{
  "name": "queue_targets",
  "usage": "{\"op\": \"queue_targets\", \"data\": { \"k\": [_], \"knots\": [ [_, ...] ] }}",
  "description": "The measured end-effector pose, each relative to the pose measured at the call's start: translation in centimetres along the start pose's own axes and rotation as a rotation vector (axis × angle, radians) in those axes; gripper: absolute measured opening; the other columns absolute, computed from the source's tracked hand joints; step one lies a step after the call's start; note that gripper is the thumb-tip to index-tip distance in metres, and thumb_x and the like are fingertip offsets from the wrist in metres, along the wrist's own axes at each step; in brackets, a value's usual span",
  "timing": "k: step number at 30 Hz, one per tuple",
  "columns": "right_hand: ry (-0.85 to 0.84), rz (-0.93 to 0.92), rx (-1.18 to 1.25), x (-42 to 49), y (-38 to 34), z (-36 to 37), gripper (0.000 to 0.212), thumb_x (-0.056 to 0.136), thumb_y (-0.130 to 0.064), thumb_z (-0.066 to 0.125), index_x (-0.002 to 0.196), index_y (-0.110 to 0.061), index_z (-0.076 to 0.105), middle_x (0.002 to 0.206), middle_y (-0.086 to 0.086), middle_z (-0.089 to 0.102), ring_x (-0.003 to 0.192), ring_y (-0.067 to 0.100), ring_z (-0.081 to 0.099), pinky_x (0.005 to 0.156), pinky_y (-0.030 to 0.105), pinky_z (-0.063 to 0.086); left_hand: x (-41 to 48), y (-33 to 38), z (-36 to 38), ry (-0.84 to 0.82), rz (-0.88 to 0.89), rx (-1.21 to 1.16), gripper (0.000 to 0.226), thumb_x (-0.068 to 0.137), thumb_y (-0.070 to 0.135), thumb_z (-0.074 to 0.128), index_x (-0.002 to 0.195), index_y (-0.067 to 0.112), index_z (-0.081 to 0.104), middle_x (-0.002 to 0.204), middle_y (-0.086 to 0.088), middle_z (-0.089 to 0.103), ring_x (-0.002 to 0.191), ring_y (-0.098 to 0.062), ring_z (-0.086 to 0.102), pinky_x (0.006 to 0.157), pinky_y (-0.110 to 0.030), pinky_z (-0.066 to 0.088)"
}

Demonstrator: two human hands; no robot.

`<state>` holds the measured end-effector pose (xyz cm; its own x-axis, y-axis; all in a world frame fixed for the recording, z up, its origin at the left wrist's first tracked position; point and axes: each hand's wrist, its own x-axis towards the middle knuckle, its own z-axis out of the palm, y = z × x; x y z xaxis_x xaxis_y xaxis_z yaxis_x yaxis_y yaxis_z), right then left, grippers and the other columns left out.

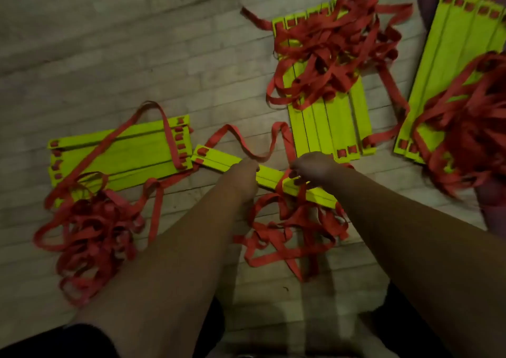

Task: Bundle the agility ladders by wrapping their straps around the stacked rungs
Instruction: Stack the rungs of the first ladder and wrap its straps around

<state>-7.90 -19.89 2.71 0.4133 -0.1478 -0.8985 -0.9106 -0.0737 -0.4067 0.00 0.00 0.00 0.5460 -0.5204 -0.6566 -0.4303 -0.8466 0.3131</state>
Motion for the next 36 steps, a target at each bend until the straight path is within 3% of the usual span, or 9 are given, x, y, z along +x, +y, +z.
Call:
{"op": "queue_targets", "data": {
  "k": [3,6,13,17,20,23,28,31,36],
  "knots": [
    [0.031,-0.061,-0.092,2.6,1.1,0.7,0.015,0.106,-0.017,0.058,0.103,-0.008,0.069,0.097,0.008,0.073,0.079,0.025,0.068,0.068,0.033,0.054,1.8,0.0,1.9,0.052,0.055,0.180,0.047,0.098,0.017,0.065,0.144,0.017,0.056,0.146,-0.010,0.055,0.134,-0.037,0.053,0.104,-0.050,0.051],
    [0.036,-0.092,-0.182,3.8,2.1,1.3,0.010,0.102,-0.020,0.061,0.099,-0.016,0.069,0.098,0.010,0.072,0.086,0.026,0.067,0.086,0.041,0.060,2.5,0.7,3.3,0.092,0.079,0.367,0.046,0.100,0.019,0.061,0.145,0.019,0.051,0.145,-0.008,0.051,0.136,-0.034,0.049,0.097,-0.048,0.051],
    [0.105,-0.175,-0.303,4.3,3.9,1.8,0.032,0.098,-0.021,0.055,0.089,-0.002,0.077,0.093,0.017,0.078,0.091,0.035,0.076,0.084,0.051,0.063,3.4,-0.6,4.0,0.142,0.127,0.534,0.035,0.100,0.023,0.058,0.136,0.020,0.055,0.134,-0.008,0.057,0.129,-0.031,0.054,0.101,-0.042,0.044],
    [0.155,-0.223,-0.328,3.8,4.0,1.6,0.027,0.100,-0.024,0.059,0.093,-0.006,0.077,0.097,0.015,0.078,0.096,0.034,0.074,0.089,0.049,0.061,3.7,-1.0,3.9,0.087,0.161,0.572,0.041,0.098,0.029,0.065,0.136,0.019,0.055,0.135,-0.009,0.055,0.131,-0.032,0.051,0.105,-0.043,0.043],
    [0.193,-0.260,-0.419,2.8,3.6,1.5,0.024,0.101,-0.028,0.061,0.100,-0.009,0.075,0.106,0.014,0.076,0.102,0.032,0.070,0.085,0.037,0.055,3.3,-0.2,2.8,0.033,0.196,0.620,0.047,0.099,0.044,0.065,0.137,0.019,0.052,0.136,-0.011,0.056,0.130,-0.035,0.053,0.106,-0.047,0.044],
    [0.226,-0.307,-0.479,1.1,2.1,1.1,0.023,0.100,-0.030,0.066,0.114,-0.014,0.074,0.117,0.011,0.074,0.110,0.030,0.067,0.090,0.038,0.054,2.1,1.7,0.3,-0.025,0.226,0.663,0.041,0.107,0.038,0.054,0.140,0.015,0.048,0.138,-0.017,0.059,0.126,-0.040,0.061,0.101,-0.050,0.050],
    [0.148,-0.391,-0.836,-4.1,-2.1,-1.1,0.054,0.090,-0.050,0.069,0.139,-0.027,0.068,0.140,0.015,0.057,0.131,0.038,0.054,0.107,0.041,0.048,-1.2,6.6,-7.2,0.048,0.336,0.728,0.044,0.107,0.019,0.056,0.149,0.022,0.045,0.136,-0.010,0.061,0.118,-0.035,0.065,0.076,-0.042,0.046],
    [0.080,-0.372,-0.856,-7.3,-4.2,-2.7,0.058,0.093,-0.037,0.078,0.144,-0.019,0.061,0.137,0.012,0.066,0.126,0.032,0.061,0.096,0.033,0.047,-4.3,10.3,-12.5,0.078,0.364,0.860,0.038,0.106,0.016,0.056,0.142,0.025,0.055,0.130,-0.004,0.065,0.116,-0.031,0.067,0.076,-0.042,0.049],
    [0.198,-0.467,-0.851,-15.0,-7.2,-4.4,0.043,0.097,-0.034,0.077,0.133,-0.014,0.067,0.125,0.012,0.071,0.116,0.030,0.065,0.080,0.030,0.041,-12.6,15.4,-21.1,0.204,0.349,1.001,0.028,0.100,0.013,0.061,0.122,0.027,0.069,0.106,0.001,0.066,0.099,-0.029,0.068,0.072,-0.041,0.052]
  ]
}}
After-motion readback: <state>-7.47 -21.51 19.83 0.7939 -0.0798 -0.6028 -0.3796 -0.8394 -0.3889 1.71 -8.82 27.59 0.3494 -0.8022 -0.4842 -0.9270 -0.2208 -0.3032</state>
